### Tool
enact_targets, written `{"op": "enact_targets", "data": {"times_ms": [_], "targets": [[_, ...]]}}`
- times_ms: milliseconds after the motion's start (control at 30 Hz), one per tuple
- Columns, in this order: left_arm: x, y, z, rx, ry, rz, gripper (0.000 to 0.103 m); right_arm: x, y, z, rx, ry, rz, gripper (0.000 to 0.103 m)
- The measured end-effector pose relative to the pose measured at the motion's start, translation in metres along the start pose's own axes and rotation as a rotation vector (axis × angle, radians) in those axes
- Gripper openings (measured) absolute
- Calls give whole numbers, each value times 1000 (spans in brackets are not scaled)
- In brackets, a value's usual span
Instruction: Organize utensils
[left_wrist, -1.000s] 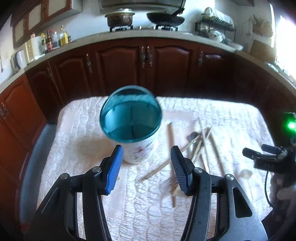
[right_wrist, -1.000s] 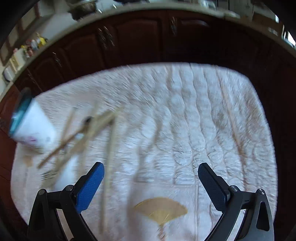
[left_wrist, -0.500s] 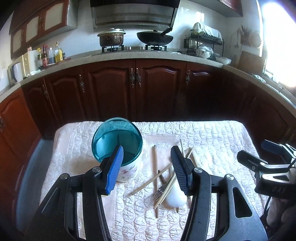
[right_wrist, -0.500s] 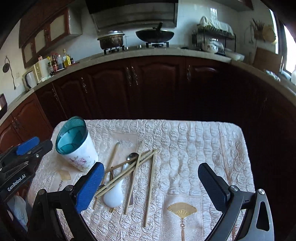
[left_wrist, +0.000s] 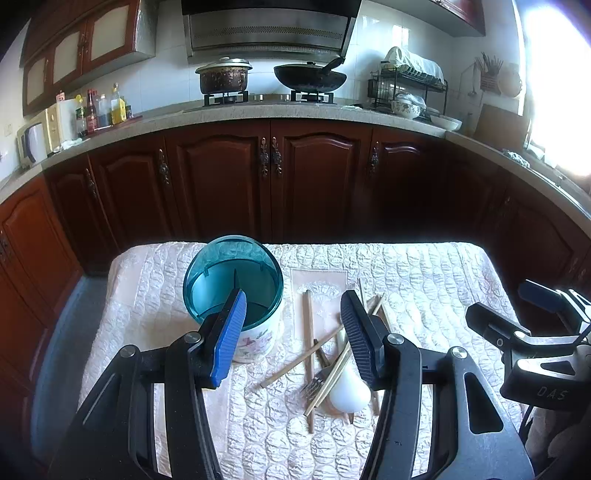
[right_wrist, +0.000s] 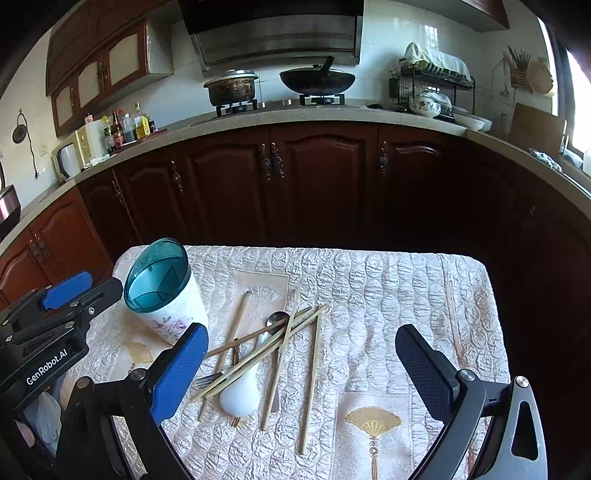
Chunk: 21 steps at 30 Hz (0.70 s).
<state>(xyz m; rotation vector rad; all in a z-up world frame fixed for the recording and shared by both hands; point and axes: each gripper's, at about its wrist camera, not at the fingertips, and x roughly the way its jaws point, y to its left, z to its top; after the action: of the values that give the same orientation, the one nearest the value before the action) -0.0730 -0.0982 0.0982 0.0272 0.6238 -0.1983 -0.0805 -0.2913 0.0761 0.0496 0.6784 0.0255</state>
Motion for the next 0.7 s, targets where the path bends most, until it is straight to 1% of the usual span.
{"op": "enact_targets", "data": {"times_ms": [467, 700], "targets": [[1, 1, -1, -4, 7, -6, 53, 4, 1, 0, -4, 4, 5, 101], [4, 1, -3, -7, 17, -2, 53, 5, 3, -3, -23, 9, -9, 101]]}}
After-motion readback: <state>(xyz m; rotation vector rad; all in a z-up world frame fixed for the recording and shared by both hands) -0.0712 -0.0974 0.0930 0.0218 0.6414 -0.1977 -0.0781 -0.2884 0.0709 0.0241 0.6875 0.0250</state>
